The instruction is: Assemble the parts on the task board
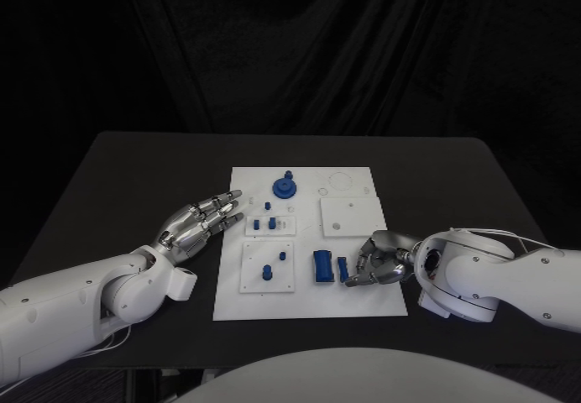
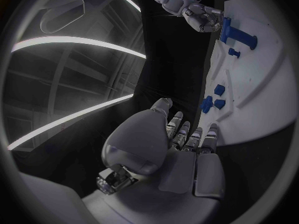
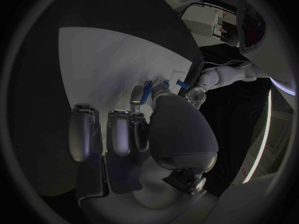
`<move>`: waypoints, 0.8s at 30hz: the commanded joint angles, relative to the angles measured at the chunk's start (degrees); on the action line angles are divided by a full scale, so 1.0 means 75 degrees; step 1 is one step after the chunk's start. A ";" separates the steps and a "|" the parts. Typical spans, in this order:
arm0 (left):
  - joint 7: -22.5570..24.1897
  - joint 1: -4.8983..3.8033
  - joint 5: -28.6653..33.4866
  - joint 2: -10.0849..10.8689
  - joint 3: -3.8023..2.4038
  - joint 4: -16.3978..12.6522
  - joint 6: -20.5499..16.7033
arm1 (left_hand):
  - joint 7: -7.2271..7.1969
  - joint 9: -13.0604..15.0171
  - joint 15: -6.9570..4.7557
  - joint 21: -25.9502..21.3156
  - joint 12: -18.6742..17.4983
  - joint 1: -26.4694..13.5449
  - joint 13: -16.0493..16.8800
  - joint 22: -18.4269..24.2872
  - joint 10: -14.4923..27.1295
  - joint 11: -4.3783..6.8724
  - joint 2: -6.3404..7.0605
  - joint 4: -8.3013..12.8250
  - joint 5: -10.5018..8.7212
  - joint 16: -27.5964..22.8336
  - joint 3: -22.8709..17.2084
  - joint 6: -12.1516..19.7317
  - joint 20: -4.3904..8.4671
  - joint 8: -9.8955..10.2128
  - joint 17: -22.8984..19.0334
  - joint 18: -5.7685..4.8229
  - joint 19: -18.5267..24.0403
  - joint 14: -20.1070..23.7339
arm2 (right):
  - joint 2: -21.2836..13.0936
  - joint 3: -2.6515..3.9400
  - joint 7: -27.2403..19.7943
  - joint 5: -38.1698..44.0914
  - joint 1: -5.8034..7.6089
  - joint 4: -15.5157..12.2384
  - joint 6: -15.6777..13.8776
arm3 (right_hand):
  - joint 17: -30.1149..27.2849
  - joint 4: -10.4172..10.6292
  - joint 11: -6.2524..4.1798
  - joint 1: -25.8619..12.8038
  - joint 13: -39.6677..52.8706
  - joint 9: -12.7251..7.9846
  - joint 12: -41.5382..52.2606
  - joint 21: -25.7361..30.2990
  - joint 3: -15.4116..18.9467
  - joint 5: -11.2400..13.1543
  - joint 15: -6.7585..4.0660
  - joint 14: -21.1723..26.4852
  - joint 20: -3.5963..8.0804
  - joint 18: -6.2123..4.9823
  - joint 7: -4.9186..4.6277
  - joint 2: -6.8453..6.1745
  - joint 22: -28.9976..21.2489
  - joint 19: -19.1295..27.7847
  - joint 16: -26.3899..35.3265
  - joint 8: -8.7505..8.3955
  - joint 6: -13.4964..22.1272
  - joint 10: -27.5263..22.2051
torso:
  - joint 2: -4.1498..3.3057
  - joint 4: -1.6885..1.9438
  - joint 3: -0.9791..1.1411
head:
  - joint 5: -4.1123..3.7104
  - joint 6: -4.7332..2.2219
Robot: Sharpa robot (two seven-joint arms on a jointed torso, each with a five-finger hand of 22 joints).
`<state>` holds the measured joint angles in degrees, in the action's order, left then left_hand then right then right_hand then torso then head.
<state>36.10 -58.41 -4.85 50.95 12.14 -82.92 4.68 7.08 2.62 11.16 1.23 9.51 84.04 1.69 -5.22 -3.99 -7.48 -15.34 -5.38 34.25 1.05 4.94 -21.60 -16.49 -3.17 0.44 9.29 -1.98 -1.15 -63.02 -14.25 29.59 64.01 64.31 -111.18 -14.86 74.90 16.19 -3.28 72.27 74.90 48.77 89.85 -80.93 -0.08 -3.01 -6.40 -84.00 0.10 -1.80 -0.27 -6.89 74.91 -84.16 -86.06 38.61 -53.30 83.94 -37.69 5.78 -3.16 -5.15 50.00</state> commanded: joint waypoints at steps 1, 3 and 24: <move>0.0068 0.0013 0.0030 -0.0020 -0.0007 -0.0010 0.0096 | 0.0066 0.0009 0.0070 0.0006 0.0020 0.0047 0.0004 0.0010 0.0018 -0.0013 0.0017 0.0011 0.0045 0.0036 -0.0054 -0.0009 -0.0031 -0.0048 0.0011 -0.0011 -0.0018 0.0005 | 0.0014 0.0000 0.0116 0.0065 -0.0025 0.0009 0.0078 | 0.0787 0.0029 -0.0053 0.0063 0.2013 0.0015 0.0020 -0.0010 -0.0012 0.0031 -0.0072 -0.0573 0.0058 -0.0061 0.0016 0.0052 0.1613 -0.0317 -0.0007 0.0048 0.0053 0.0808 | -0.0001 0.0000 -0.0001 | 0.0006 0.0000; 0.0067 0.0014 0.0030 -0.0021 -0.0007 -0.0009 0.0099 | 0.0066 0.0009 0.0070 0.0006 0.0020 0.0047 0.0004 0.0010 0.0018 -0.0013 0.0017 0.0011 0.0045 0.0036 -0.0054 -0.0009 -0.0031 -0.0048 0.0011 -0.0011 -0.0018 0.0005 | 0.0027 0.0000 0.0124 0.0065 -0.0025 0.0019 0.0084 | 0.0782 0.0026 -0.0054 0.0093 0.2013 0.0027 0.0020 -0.0008 -0.0032 0.0029 -0.0073 -0.0572 0.0060 -0.0061 0.0018 0.0104 0.1612 -0.0316 -0.0005 0.0061 0.0056 0.0808 | -0.0001 0.0000 -0.0002 | 0.0007 0.0000; 0.0045 0.0020 0.0029 -0.0037 -0.0007 0.0003 0.0100 | 0.0071 0.0010 0.0071 0.0007 0.0033 0.0038 0.0006 0.0012 0.0016 -0.0022 0.0013 0.0008 0.0043 0.0038 -0.0069 -0.0021 -0.0031 -0.0050 0.0012 -0.0017 -0.0018 0.0005 | 0.0229 0.0002 0.0205 0.0065 -0.0030 0.0218 0.0210 | 0.0783 -0.0013 -0.0112 0.0144 0.2013 0.0105 0.0020 0.0014 -0.0061 0.0032 -0.0116 -0.0574 0.0091 -0.0068 0.0088 0.0765 0.1605 -0.0308 -0.0004 0.0169 -0.0018 0.0808 | -0.0004 0.0001 -0.0001 | 0.0037 0.0000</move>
<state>36.02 -58.37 -4.85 50.81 12.13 -82.80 4.78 7.28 2.62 11.16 1.23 9.51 84.04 1.69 -5.18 -3.99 -7.48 -15.34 -5.22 34.25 1.05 4.78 -21.81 -16.49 -3.17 0.44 9.29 -1.98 -1.15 -61.34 -14.28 30.00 64.14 64.21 -109.72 -14.03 74.90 16.19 -3.69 73.55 74.90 49.48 89.85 -80.93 -0.40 -3.00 -6.75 -84.05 0.24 -1.80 -0.06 -1.57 74.95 -84.02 -86.06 39.49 -53.50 83.94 -37.69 5.80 -3.16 -4.88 50.00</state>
